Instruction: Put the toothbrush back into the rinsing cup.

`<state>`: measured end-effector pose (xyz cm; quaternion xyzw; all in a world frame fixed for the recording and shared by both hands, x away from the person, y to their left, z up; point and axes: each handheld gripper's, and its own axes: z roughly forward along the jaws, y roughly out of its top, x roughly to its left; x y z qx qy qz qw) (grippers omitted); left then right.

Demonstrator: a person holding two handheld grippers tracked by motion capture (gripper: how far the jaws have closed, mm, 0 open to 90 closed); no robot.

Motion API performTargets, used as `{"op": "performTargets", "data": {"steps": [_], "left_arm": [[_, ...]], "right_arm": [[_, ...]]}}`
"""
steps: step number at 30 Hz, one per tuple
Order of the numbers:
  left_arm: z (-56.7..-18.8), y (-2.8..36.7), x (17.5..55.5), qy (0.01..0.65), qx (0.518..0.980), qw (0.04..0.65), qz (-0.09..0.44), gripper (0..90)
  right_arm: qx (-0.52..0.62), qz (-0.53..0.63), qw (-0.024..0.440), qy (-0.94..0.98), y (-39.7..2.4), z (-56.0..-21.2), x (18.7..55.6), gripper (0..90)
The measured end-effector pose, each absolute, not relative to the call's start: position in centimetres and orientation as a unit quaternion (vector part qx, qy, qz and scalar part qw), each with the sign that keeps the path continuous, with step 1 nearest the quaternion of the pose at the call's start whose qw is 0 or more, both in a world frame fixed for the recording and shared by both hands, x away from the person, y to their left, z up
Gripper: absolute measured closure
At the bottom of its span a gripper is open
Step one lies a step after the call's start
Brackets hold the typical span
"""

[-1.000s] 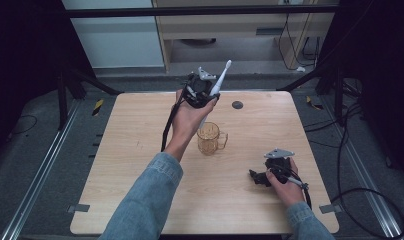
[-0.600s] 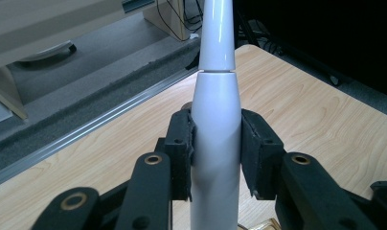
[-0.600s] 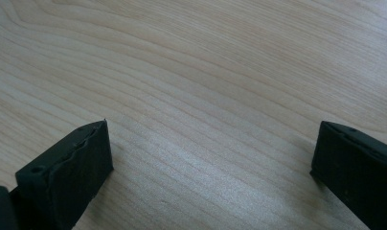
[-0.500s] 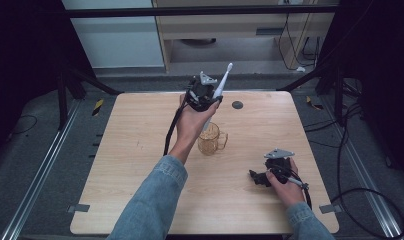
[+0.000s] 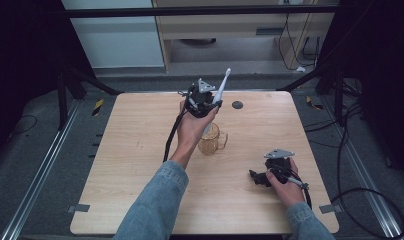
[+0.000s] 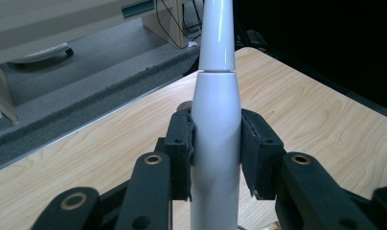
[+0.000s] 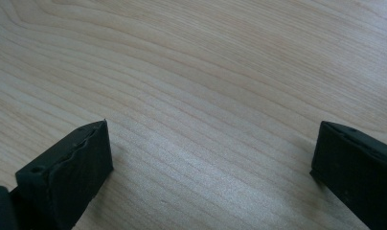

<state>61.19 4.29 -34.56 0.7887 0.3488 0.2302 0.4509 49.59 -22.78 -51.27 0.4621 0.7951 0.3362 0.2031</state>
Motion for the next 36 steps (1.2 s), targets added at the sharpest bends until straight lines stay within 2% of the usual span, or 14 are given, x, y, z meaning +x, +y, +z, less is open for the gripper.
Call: {"op": "performTargets", "data": {"steps": [36], "left_arm": [[-37.9, 4.9, 60.8, 0.348, 0.781, 0.465, 0.231, 66.7]], "right_arm": [[0.461, 0.338, 0.2, 0.796, -22.8, -51.3, 49.6, 0.3]]}}
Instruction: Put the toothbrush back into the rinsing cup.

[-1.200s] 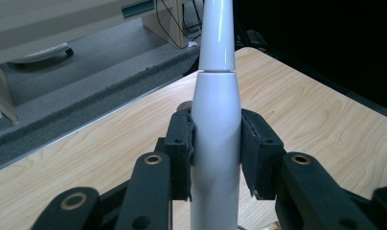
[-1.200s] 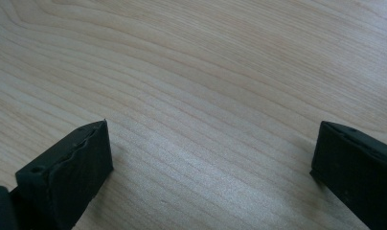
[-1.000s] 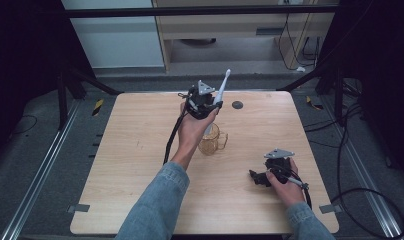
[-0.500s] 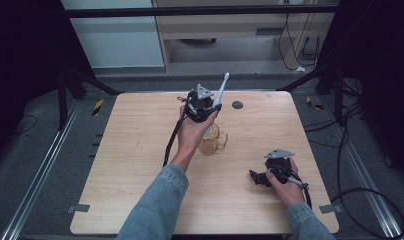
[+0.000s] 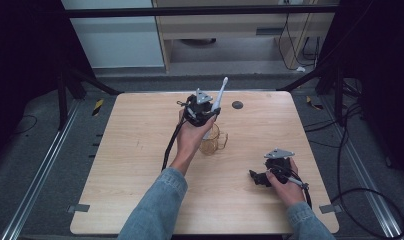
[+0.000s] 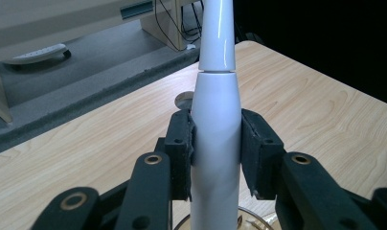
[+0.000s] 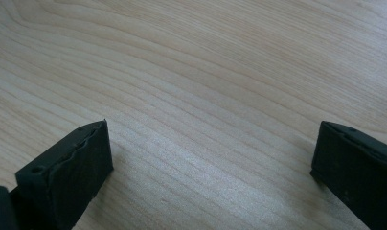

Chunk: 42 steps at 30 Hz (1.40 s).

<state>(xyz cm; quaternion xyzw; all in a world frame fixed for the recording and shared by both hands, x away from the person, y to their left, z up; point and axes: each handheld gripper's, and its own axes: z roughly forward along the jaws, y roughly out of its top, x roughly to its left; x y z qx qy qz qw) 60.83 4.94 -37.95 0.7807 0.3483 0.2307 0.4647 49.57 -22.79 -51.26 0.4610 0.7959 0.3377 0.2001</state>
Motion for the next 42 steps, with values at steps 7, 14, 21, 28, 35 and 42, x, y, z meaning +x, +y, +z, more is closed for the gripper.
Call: {"op": "performTargets", "data": {"steps": [7, 14, 21, 28, 35, 42], "left_arm": [[-38.5, 5.3, 60.8, 0.347, 0.781, 0.466, 0.229, 66.7], [-38.7, 5.6, 60.7, 0.348, 0.782, 0.465, 0.225, 66.7], [-39.0, 5.8, 60.5, 0.349, 0.781, 0.466, 0.225, 66.8], [-39.3, 5.9, 60.4, 0.344, 0.785, 0.464, 0.224, 66.7], [-39.5, 6.1, 60.1, 0.345, 0.784, 0.465, 0.223, 66.7], [-39.9, 6.2, 59.8, 0.343, 0.785, 0.465, 0.222, 66.7]], "right_arm": [[0.462, 0.337, 0.2, 0.796, -22.8, -51.3, 49.6, 0.3], [0.462, 0.337, 0.2, 0.796, -22.8, -51.2, 49.6, 0.3], [0.461, 0.337, 0.2, 0.796, -22.8, -51.3, 49.6, 0.3], [0.461, 0.337, 0.2, 0.796, -22.8, -51.3, 49.6, 0.3], [0.461, 0.337, 0.2, 0.796, -22.8, -51.3, 49.6, 0.3], [0.461, 0.337, 0.201, 0.796, -22.8, -51.3, 49.6, 0.3]]}}
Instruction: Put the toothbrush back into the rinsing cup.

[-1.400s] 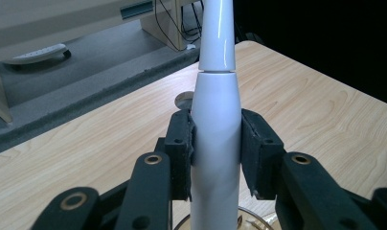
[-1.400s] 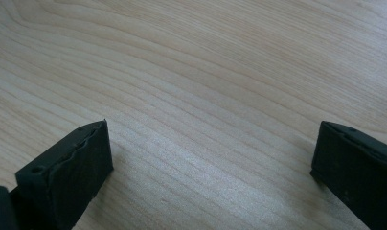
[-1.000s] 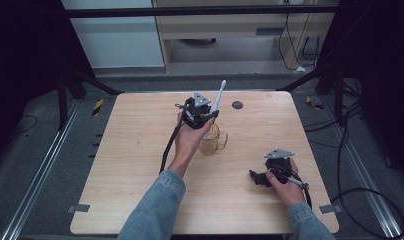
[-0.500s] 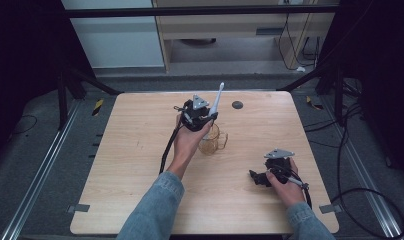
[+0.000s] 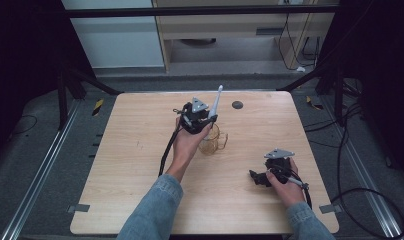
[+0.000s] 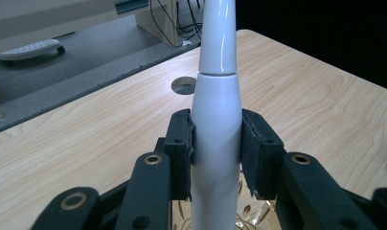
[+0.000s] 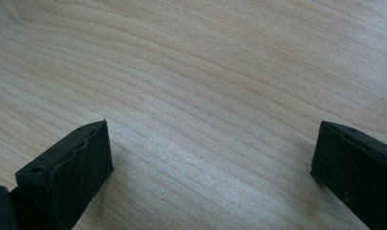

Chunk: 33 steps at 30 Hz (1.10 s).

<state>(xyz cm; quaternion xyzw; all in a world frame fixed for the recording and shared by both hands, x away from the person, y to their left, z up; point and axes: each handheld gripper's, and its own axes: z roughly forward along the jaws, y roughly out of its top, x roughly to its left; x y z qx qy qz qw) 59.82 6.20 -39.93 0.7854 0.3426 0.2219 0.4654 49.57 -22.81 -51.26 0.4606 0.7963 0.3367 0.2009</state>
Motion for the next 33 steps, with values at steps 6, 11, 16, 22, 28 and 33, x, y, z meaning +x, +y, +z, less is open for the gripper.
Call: {"op": "performTargets", "data": {"steps": [6, 11, 16, 22, 28, 33], "left_arm": [[-40.6, 6.4, 59.7, 0.346, 0.786, 0.464, 0.218, 66.7], [-40.8, 6.6, 59.6, 0.347, 0.787, 0.462, 0.218, 66.7], [-41.1, 6.6, 59.6, 0.346, 0.79, 0.458, 0.216, 66.7], [-41.2, 6.7, 59.5, 0.348, 0.79, 0.457, 0.216, 66.6], [-41.2, 6.7, 59.3, 0.347, 0.792, 0.452, 0.218, 66.6], [-41.3, 6.6, 59.4, 0.348, 0.795, 0.448, 0.216, 66.6]], "right_arm": [[0.461, 0.337, 0.201, 0.796, -22.8, -51.3, 49.6, 0.3], [0.461, 0.337, 0.201, 0.796, -22.8, -51.3, 49.6, 0.3], [0.461, 0.337, 0.201, 0.796, -22.8, -51.3, 49.6, 0.3], [0.461, 0.337, 0.201, 0.796, -22.8, -51.3, 49.6, 0.3], [0.461, 0.337, 0.201, 0.796, -22.8, -51.3, 49.6, 0.3], [0.461, 0.337, 0.201, 0.796, -22.8, -51.3, 49.6, 0.3]]}}
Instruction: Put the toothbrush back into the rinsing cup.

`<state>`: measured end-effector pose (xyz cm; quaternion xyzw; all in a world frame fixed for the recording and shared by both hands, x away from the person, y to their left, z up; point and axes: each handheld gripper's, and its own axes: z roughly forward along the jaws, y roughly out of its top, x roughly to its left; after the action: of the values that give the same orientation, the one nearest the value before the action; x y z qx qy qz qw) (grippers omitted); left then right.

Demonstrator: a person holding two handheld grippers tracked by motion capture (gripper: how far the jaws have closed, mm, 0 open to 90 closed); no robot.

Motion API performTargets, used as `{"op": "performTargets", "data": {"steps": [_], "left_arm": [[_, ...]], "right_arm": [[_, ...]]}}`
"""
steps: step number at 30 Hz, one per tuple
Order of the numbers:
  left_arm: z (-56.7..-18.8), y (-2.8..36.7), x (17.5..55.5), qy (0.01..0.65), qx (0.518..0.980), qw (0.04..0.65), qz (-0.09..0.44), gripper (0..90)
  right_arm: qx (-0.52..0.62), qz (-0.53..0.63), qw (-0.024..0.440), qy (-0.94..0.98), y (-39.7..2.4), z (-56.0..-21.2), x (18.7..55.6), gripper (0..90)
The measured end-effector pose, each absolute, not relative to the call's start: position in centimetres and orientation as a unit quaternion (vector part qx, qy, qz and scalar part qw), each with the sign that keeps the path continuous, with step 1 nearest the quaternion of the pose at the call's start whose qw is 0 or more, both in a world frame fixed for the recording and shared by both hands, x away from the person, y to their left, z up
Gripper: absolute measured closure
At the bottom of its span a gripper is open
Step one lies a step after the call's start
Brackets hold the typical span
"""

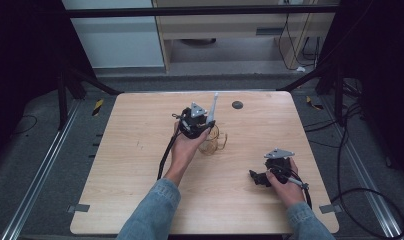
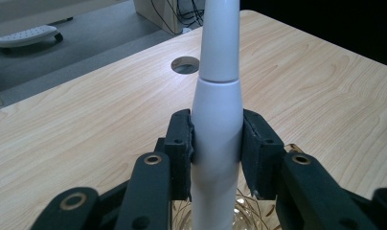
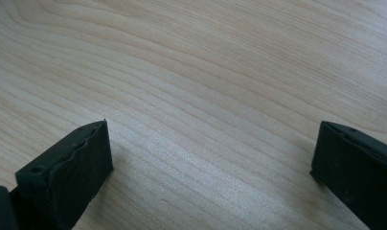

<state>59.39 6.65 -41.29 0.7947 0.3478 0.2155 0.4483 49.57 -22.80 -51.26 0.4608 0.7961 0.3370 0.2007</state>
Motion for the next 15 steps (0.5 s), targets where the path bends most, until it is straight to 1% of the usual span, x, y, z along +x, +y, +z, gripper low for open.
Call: {"op": "performTargets", "data": {"steps": [15], "left_arm": [[-41.62, 6.4, 59.48, 0.348, 0.802, 0.436, 0.213, 66.5]], "right_arm": [[0.46, 0.337, 0.201, 0.796, -22.8, -51.26, 49.57, 0.3]]}}
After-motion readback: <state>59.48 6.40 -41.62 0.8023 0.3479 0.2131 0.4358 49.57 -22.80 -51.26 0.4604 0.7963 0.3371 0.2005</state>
